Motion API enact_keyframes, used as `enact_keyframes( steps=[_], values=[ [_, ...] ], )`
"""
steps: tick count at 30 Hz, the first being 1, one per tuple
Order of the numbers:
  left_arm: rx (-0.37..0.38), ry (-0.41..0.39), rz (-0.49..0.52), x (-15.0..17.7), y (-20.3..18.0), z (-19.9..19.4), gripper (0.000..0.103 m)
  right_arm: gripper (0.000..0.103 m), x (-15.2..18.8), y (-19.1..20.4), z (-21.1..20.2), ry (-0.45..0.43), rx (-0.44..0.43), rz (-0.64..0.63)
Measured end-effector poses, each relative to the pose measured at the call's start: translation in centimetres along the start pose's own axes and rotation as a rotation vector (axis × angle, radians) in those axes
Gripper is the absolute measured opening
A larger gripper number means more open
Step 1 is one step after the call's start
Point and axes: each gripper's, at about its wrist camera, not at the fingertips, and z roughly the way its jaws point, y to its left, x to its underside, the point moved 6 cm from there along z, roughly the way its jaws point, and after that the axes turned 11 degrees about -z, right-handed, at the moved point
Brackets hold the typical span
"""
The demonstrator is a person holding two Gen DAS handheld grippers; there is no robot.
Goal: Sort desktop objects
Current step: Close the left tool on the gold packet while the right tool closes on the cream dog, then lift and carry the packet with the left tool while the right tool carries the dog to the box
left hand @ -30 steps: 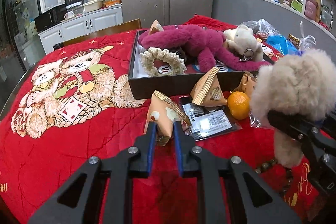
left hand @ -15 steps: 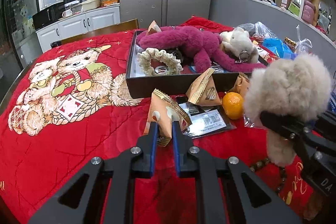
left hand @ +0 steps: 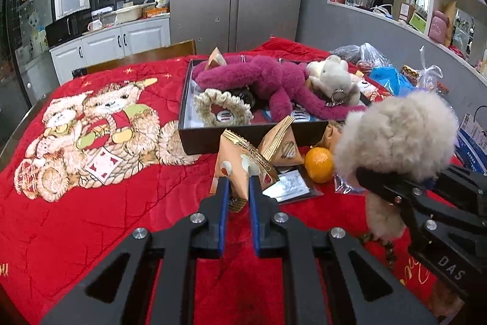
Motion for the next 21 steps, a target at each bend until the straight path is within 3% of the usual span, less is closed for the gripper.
enact_keyframes(
  steps=[12, 21],
  values=[
    [0.000, -0.036, -0.011, -0.8, -1.5, -2.1, 0.013, 0.022, -1.1, -0.3, -1.3, -0.039, 0.015, 0.011],
    [-0.022, -0.056, 0.001, -4.0, -2.6, -3.1, 0.013, 0.022, -3.1, -1.9, -2.3, -0.059, 0.007, 0.050]
  ],
)
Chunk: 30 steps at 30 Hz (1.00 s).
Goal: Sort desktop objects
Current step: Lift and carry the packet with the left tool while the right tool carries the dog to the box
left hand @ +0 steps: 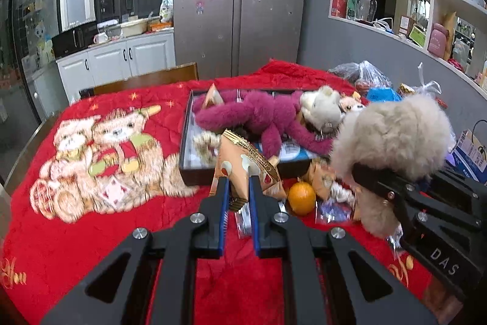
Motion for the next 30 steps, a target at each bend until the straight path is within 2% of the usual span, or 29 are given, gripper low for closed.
enact_keyframes(
  steps=[8, 14, 18, 25, 30],
  values=[
    [0.001, -0.048, 0.039, -6.0, -3.1, 0.7, 0.013, 0.022, -3.6, -2.0, -0.2, -0.018, 0.028, -0.013],
    [0.020, -0.067, 0.041, -10.4, -5.2, 3.2, 0.013, 0.022, -7.1, -4.0, 2.1, 0.008, 0.006, 0.008],
    [0.040, -0.070, 0.025, -12.6, -5.3, 5.3, 0.013, 0.022, -9.3, -5.6, 3.8, 0.000, 0.036, -0.004],
    [-0.017, -0.097, 0.008, -14.4, -3.6, 9.0, 0.013, 0.022, -11.2, -7.0, 7.3, -0.011, 0.051, -0.025],
    [-0.037, -0.055, -0.009, -14.0, -2.0, 12.7, 0.013, 0.022, -10.7, -8.0, 9.7, 0.010, 0.090, -0.064]
  ],
)
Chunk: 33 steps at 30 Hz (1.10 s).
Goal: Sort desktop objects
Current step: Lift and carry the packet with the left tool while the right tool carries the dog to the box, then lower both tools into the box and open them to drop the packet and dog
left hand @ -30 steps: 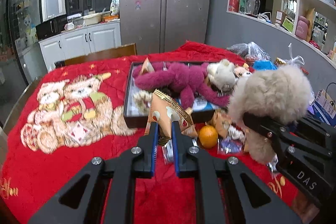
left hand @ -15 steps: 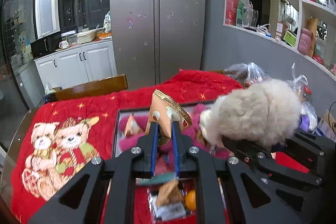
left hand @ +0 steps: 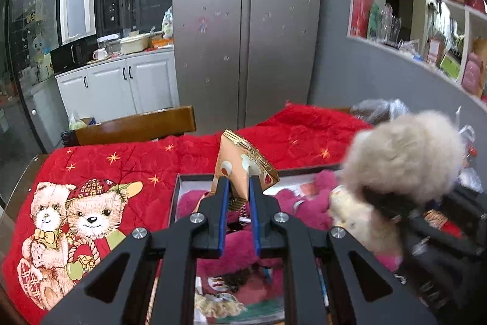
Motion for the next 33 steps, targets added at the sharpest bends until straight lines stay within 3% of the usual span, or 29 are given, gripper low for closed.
enact_keyframes(
  steps=[15, 33],
  values=[
    [0.018, 0.069, 0.009, 1.4, 0.6, 2.2, 0.013, 0.022, 1.3, -0.5, 2.3, 0.062, -0.042, 0.019],
    [0.022, 0.065, 0.016, 1.1, 0.5, 1.8, 0.013, 0.022, 1.2, 0.0, 2.1, 0.065, -0.094, 0.023]
  ],
)
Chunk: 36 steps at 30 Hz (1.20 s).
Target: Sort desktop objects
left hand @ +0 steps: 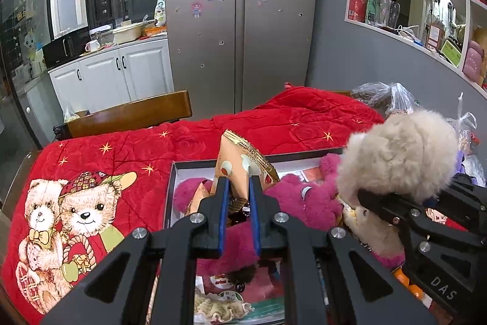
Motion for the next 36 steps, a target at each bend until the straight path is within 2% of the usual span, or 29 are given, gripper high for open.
enact_keyframes(
  steps=[4, 7, 8, 9, 11, 13, 15, 19, 33, 36],
  values=[
    [-0.005, 0.001, -0.005, -0.1, 0.1, 0.0, 0.014, 0.022, 0.1, 0.0, 0.2, 0.003, -0.009, 0.011],
    [-0.011, 0.003, -0.002, -0.2, 0.2, 0.0, 0.019, 0.025, 0.0, 0.0, 0.3, 0.004, -0.022, 0.015],
    [-0.016, 0.001, -0.004, -0.2, 0.3, -0.1, 0.032, 0.026, 0.0, -0.1, 0.3, 0.005, -0.029, 0.021],
    [-0.018, -0.007, -0.002, -0.3, 0.4, -0.3, 0.050, 0.027, -0.1, -0.2, 0.2, 0.001, -0.033, 0.030],
    [-0.024, -0.033, 0.010, -0.6, 0.3, -0.7, 0.063, 0.042, -0.2, -0.5, 0.0, -0.010, -0.032, 0.034],
    [-0.031, -0.043, 0.011, -0.8, 0.3, -1.1, 0.068, 0.047, -0.3, -0.7, -0.2, -0.018, -0.029, 0.035],
    [-0.017, -0.046, -0.001, -0.9, 0.3, -1.4, 0.078, 0.048, -0.4, -0.7, -0.4, -0.030, -0.032, 0.033],
    [-0.013, -0.050, -0.009, -1.1, 0.5, -1.7, 0.079, 0.054, -0.8, -0.8, -1.0, -0.050, -0.033, 0.031],
    [-0.017, -0.059, -0.005, -1.4, 0.1, -2.8, 0.079, 0.054, -1.3, -1.1, -2.1, -0.075, -0.034, 0.043],
    [-0.037, -0.072, 0.002, -1.6, 0.0, -3.9, 0.079, 0.054, -1.6, -1.0, -2.7, -0.073, -0.062, 0.055]
  ],
)
